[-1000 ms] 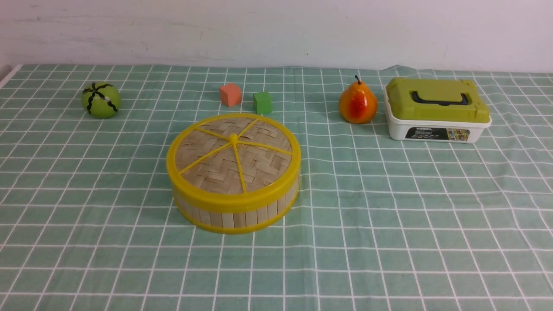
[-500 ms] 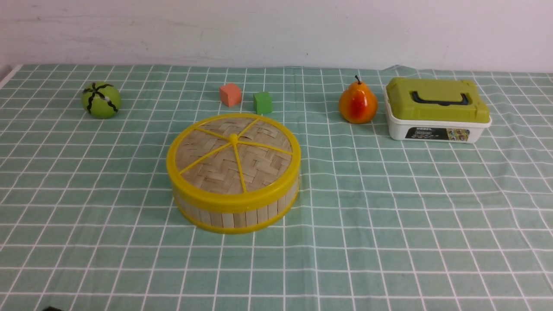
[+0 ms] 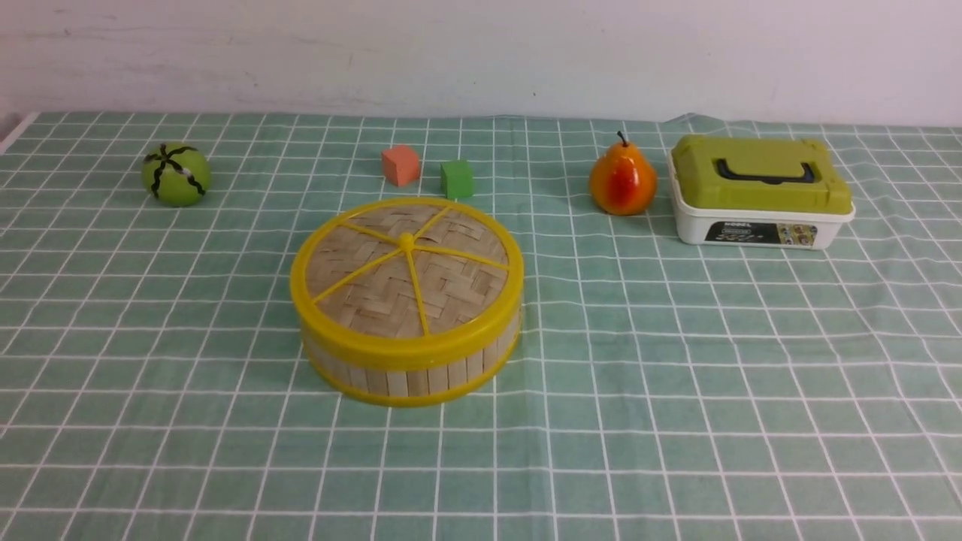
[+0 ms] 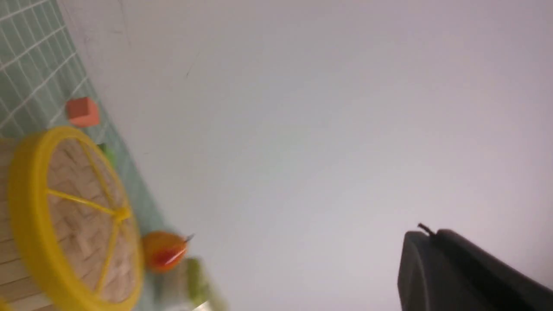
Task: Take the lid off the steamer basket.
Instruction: Use the left arm to lift the lid of the steamer
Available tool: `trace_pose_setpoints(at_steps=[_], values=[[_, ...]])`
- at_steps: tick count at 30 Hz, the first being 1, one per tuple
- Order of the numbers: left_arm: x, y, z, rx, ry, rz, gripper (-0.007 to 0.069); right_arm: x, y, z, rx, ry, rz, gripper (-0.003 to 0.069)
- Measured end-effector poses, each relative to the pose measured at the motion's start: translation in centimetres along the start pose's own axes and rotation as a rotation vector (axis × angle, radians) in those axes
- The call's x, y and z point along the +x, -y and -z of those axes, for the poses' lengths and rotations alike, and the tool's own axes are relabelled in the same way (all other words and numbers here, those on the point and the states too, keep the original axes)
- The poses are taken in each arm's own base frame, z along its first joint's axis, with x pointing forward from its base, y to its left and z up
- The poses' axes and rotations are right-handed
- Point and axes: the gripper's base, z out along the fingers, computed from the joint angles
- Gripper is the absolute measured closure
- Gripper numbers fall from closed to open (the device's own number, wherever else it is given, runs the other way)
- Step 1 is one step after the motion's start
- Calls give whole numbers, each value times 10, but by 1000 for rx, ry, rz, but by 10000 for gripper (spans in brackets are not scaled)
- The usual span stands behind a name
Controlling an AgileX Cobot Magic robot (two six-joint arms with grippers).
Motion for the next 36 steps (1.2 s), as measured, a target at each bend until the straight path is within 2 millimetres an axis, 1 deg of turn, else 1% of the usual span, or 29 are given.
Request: trace_pose_setpoints(at_steps=[1, 2, 3, 4, 5, 6, 7, 8, 9, 10, 11, 13, 14, 15, 16, 17, 18, 19, 20, 21, 22, 24, 28, 30, 31, 32, 33, 34, 36], values=[[-2, 6, -6, -16, -20, -31, 637, 0, 0, 0, 0, 0, 0, 418], [0, 25, -31, -129, -198, -142, 637, 0, 0, 0, 0, 0, 0, 418], [2, 25, -34, -157, -248, -167, 637, 0, 0, 0, 0, 0, 0, 418], [1, 38, -67, -284, -451, -289, 637, 0, 0, 0, 0, 0, 0, 418], [1, 40, -86, -362, -576, -356, 637, 0, 0, 0, 0, 0, 0, 418], [2, 39, -84, -371, -599, -361, 637, 0, 0, 0, 0, 0, 0, 418], [1, 34, -116, -491, -763, -430, 637, 0, 0, 0, 0, 0, 0, 418], [-1, 31, -136, -554, -855, -475, 637, 0, 0, 0, 0, 0, 0, 418], [-4, 33, -144, -571, -875, -504, 637, 0, 0, 0, 0, 0, 0, 418], [-5, 27, -171, -643, -960, -555, 637, 0, 0, 0, 0, 0, 0, 418], [-5, 24, -185, -676, -992, -581, 637, 0, 0, 0, 0, 0, 0, 418], [1, 19, -226, -735, -1025, -645, 637, 0, 0, 0, 0, 0, 0, 418], [-1, 23, -227, -732, -1013, -653, 637, 0, 0, 0, 0, 0, 0, 418], [9, 27, -260, -734, -1005, -716, 637, 0, 0, 0, 0, 0, 0, 418], [8, 27, -260, -740, -1001, -721, 637, 0, 0, 0, 0, 0, 0, 418], [18, 32, -280, -728, -992, -776, 637, 0, 0, 0, 0, 0, 0, 418], [27, 36, -296, -711, -981, -821, 637, 0, 0, 0, 0, 0, 0, 418], [32, 34, -301, -712, -990, -828, 637, 0, 0, 0, 0, 0, 0, 418], [43, 41, -319, -686, -963, -879, 637, 0, 0, 0, 0, 0, 0, 418], [45, 42, -321, -684, -963, -883, 637, 0, 0, 0, 0, 0, 0, 418], [56, 40, -332, -674, -963, -906, 637, 0, 0, 0, 0, 0, 0, 418], [68, 33, -344, -673, -977, -918, 637, 0, 0, 0, 0, 0, 0, 418], [84, 2, -369, -728, -1005, -910, 637, 0, 0, 0, 0, 0, 0, 418], [89, -6, -376, -742, -1004, -907, 637, 0, 0, 0, 0, 0, 0, 418], [92, -15, -385, -757, -995, -905, 636, 0, 0, 0, 0, 0, 0, 418], [94, -18, -387, -761, -993, -904, 636, 0, 0, 0, 0, 0, 0, 418], [96, -24, -393, -772, -985, -901, 627, 0, 0, 0, 0, 0, 0, 418], [99, -32, -400, -792, -969, -891, 599, 0, 0, 0, 0, 0, 0, 418], [102, -42, -407, -818, -950, -885, 545, 0, 0, 0, 0, 0, 0, 418]])
